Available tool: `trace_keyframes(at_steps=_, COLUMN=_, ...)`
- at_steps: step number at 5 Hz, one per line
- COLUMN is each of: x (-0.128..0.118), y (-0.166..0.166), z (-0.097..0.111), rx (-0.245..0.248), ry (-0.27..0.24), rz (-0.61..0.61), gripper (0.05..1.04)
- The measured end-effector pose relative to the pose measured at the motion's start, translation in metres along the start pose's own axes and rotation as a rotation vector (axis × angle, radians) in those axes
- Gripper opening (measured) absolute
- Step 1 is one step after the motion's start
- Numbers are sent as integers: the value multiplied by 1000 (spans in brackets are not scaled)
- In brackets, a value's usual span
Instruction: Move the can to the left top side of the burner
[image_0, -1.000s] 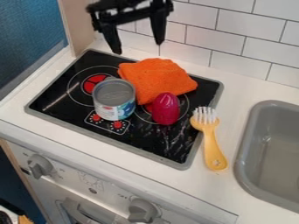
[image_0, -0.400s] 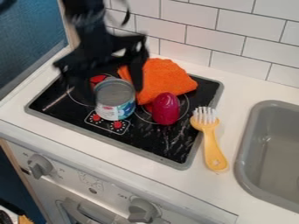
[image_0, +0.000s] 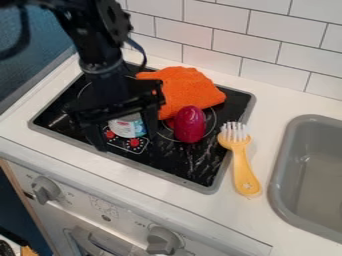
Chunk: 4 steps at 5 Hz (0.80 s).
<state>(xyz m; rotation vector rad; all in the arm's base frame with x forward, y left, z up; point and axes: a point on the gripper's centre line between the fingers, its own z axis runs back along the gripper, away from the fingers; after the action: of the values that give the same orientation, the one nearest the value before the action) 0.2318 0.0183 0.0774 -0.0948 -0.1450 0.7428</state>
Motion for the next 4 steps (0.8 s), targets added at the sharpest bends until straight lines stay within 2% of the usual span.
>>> trace_keyframes(at_steps=1, x=7, y=-5, z=-13, rx=27, ry=16, rz=0, gripper=999)
trace_keyframes(at_steps=2, x=15, y=-9, z=-22, rx=12, ry=40, rz=24, gripper=999)
trace_keyframes(at_steps=4, x=51, y=-9, z=-27, rx=20, ry=24, rz=123, gripper=999)
